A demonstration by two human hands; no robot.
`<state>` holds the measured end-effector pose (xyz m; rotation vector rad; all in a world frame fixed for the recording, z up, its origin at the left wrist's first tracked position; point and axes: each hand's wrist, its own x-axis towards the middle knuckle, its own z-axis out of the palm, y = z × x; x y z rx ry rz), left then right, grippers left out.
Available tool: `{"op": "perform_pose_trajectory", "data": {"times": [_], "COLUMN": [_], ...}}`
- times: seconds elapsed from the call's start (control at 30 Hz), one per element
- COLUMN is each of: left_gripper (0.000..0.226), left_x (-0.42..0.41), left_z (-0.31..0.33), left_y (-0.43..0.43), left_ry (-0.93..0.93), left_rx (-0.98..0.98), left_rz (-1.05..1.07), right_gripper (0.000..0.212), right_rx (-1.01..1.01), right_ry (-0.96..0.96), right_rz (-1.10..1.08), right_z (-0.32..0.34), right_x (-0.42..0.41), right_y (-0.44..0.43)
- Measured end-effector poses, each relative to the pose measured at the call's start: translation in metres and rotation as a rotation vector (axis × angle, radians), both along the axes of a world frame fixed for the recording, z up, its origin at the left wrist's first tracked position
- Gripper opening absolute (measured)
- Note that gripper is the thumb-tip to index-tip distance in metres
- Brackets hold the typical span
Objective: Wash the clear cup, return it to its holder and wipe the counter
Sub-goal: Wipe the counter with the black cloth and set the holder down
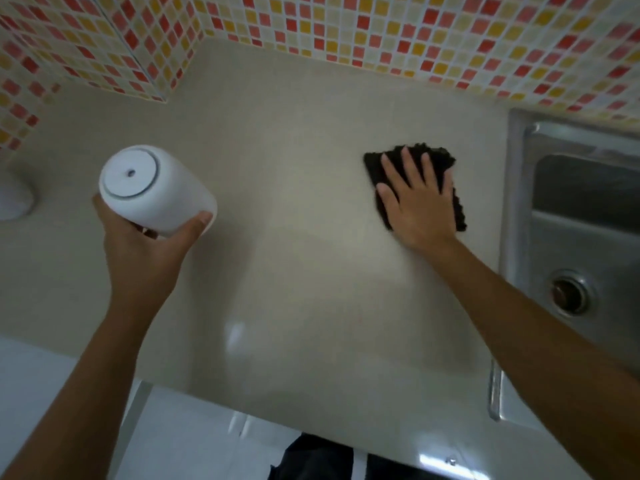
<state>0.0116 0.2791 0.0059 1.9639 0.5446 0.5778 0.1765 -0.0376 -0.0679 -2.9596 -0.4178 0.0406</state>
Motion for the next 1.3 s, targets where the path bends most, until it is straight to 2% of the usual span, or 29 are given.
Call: {"op": "perform_pose_trajectory", "data": {"times": [0.07, 0.13, 0.2, 0.27, 0.33, 0.4, 0.47, 0.57, 0.63, 0.7, 0.77, 0.87, 0.93, 0.97, 1.03, 1.1, 1.2, 1.3], "left_gripper": [0.093, 0.093, 0.091, 0.089, 0.089, 0.091, 0.094, 0.096, 0.096, 0.096, 0.097, 0.095, 0.093, 0.093, 0.096, 0.096, 0.094, 0.095], "left_x": [0.006, 0.014, 0.02, 0.022, 0.02, 0.017, 0.011, -0.001, -0.009, -0.014, -0.016, -0.012, -0.008, -0.007, -0.007, -0.008, -0.011, -0.01], "left_z": [-0.001, -0.001, -0.001, 0.0, 0.002, 0.006, 0.009, 0.016, 0.02, 0.024, 0.028, 0.031, 0.033, 0.034, 0.034, 0.035, 0.032, 0.026], "left_y": [-0.006, -0.011, -0.018, -0.025, -0.025, -0.018, -0.004, 0.018, 0.029, 0.039, 0.046, 0.045, 0.038, 0.034, 0.026, 0.02, 0.015, 0.008], "left_ry": [-0.015, -0.042, -0.053, -0.05, -0.053, -0.045, -0.03, -0.004, -0.001, -0.006, -0.017, -0.051, -0.057, -0.056, -0.065, -0.057, -0.033, -0.021], "left_rx": [-0.029, -0.055, -0.075, -0.066, -0.047, -0.022, 0.014, 0.053, 0.067, 0.078, 0.079, 0.058, 0.048, 0.048, 0.034, 0.031, 0.037, 0.018], "left_rz": [0.011, 0.023, 0.024, 0.021, 0.022, 0.035, 0.048, 0.06, 0.072, 0.085, 0.102, 0.117, 0.114, 0.107, 0.094, 0.077, 0.056, 0.044], "right_gripper": [0.054, 0.057, 0.063, 0.063, 0.057, 0.051, 0.051, 0.055, 0.058, 0.058, 0.056, 0.058, 0.053, 0.05, 0.047, 0.048, 0.055, 0.06], "right_rx": [-0.006, -0.022, 0.011, 0.048, 0.12, 0.119, 0.061, 0.006, 0.01, 0.003, 0.032, 0.134, 0.167, 0.178, 0.138, 0.099, 0.048, 0.004], "right_ry": [-0.042, -0.024, 0.03, 0.084, 0.057, -0.045, -0.061, 0.048, 0.081, -0.019, -0.078, 0.012, 0.091, 0.048, -0.086, -0.123, 0.046, 0.088], "right_rz": [-0.012, 0.064, 0.259, 0.469, 0.599, 0.572, 0.37, 0.085, 0.026, 0.041, 0.187, 0.647, 0.896, 0.953, 0.908, 0.687, 0.345, 0.257], "right_z": [-0.001, 0.001, 0.007, 0.008, 0.001, -0.007, -0.007, -0.004, -0.001, -0.002, -0.004, 0.002, 0.002, 0.0, -0.01, -0.01, 0.0, 0.002], "right_x": [-0.071, -0.155, -0.224, -0.245, -0.203, -0.129, -0.04, 0.054, 0.056, 0.007, -0.076, -0.201, -0.221, -0.204, -0.145, -0.07, 0.015, 0.017], "right_y": [-0.01, 0.004, 0.033, 0.061, 0.079, 0.092, 0.094, 0.07, 0.054, 0.05, 0.063, 0.101, 0.132, 0.15, 0.181, 0.196, 0.165, 0.112]}}
